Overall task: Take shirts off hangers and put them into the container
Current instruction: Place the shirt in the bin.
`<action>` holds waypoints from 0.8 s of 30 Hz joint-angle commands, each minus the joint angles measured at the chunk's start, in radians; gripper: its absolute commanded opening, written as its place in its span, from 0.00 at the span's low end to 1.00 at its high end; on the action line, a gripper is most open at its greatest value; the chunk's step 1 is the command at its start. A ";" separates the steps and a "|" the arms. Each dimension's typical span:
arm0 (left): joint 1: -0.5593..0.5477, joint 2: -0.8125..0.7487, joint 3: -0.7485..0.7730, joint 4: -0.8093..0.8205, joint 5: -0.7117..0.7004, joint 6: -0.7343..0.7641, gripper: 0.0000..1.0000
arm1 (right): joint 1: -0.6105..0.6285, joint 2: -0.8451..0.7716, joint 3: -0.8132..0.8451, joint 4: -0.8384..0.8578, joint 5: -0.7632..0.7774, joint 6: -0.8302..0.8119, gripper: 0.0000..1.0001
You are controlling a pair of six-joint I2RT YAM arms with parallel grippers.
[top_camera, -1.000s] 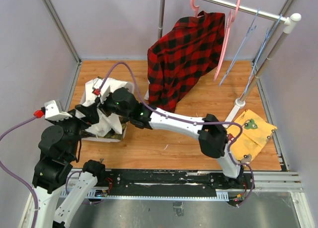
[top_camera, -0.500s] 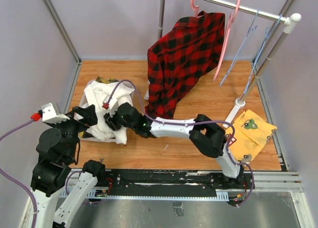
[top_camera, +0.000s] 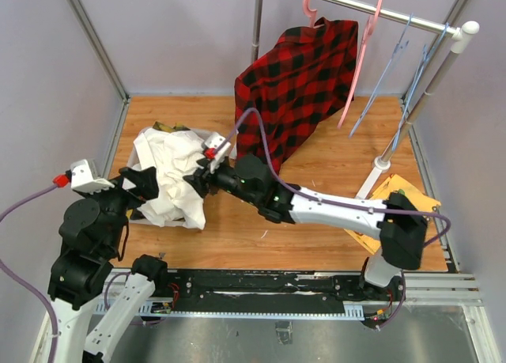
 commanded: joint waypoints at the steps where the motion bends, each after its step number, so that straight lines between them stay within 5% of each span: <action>1: -0.006 0.104 0.010 -0.040 0.186 -0.007 0.98 | 0.000 -0.182 -0.240 0.107 0.190 0.089 0.57; 4: -0.005 0.184 0.010 -0.071 0.490 0.021 0.98 | 0.001 -0.310 -0.401 0.139 0.201 0.107 0.56; 8: -0.005 0.328 -0.004 -0.148 0.814 0.071 0.93 | 0.001 -0.452 -0.457 -0.084 0.238 0.133 0.57; 13: -0.006 0.390 -0.009 -0.248 0.641 0.096 0.92 | 0.002 -0.592 -0.493 -0.240 0.296 0.118 0.60; 19: -0.008 0.451 -0.062 -0.225 0.928 0.126 0.93 | 0.000 -0.750 -0.575 -0.226 0.353 0.096 0.61; 24: -0.038 0.483 -0.096 -0.207 0.893 0.105 0.93 | 0.000 -0.812 -0.613 -0.235 0.378 0.089 0.62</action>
